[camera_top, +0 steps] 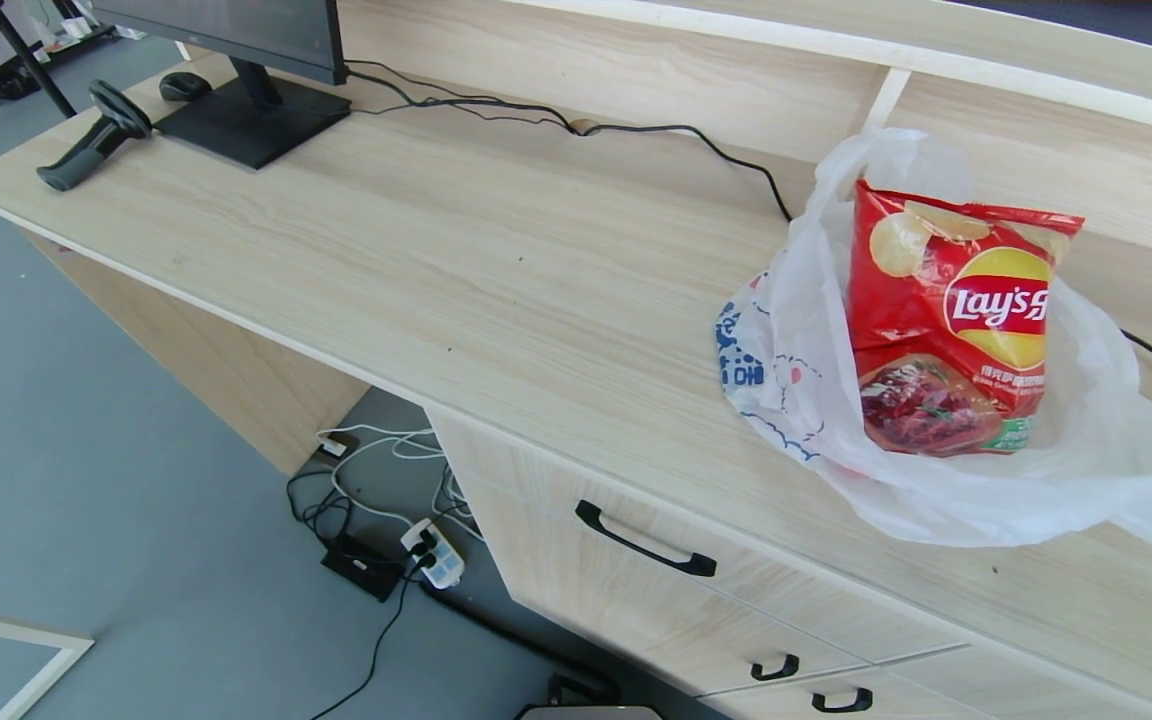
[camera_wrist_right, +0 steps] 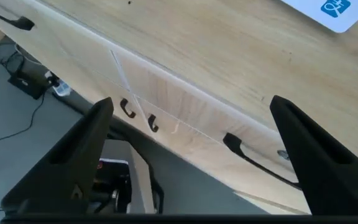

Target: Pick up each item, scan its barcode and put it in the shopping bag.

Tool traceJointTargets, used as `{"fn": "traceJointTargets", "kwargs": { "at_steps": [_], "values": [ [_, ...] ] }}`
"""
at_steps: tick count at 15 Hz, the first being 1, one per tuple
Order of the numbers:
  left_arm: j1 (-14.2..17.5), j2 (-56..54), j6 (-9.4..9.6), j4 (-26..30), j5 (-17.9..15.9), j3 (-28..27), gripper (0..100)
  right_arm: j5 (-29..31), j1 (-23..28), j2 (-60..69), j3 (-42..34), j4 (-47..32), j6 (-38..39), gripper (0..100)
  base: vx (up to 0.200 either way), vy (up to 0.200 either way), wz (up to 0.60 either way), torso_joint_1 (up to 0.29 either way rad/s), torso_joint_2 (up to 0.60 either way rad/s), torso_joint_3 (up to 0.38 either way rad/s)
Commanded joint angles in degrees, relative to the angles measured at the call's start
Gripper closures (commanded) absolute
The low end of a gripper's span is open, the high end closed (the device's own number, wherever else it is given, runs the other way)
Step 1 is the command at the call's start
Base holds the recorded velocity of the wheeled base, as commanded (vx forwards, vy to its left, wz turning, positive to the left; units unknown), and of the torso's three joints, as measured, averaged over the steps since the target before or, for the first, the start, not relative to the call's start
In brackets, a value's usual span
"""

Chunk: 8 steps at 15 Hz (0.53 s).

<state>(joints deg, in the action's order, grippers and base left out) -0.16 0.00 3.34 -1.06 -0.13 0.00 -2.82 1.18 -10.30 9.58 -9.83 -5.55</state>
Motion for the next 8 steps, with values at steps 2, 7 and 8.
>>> {"fn": "traceJointTargets", "kwargs": {
  "at_steps": [2, 7, 8],
  "values": [
    [-0.02, 0.00, 0.00, 0.01, -0.04, 0.00, 0, -3.42, -0.48, 6.08, -1.32, 0.33, 0.10, 0, 0.000, 0.000, 0.00, 0.000, 0.00, 0.000],
    [-0.02, 0.09, 0.00, 0.09, -0.04, 0.00, 0, -6.41, -1.36, 10.30, -9.58, 13.34, -0.17, 0, 0.000, 0.000, 0.00, 0.000, 0.00, 0.000],
    [-0.02, 0.00, 0.00, 0.09, -0.04, 0.00, 0, -5.71, -1.36, 10.21, -9.58, 12.37, -1.48, 0, 0.000, 0.000, 0.00, 0.000, 0.00, 0.000]
  ]
}}
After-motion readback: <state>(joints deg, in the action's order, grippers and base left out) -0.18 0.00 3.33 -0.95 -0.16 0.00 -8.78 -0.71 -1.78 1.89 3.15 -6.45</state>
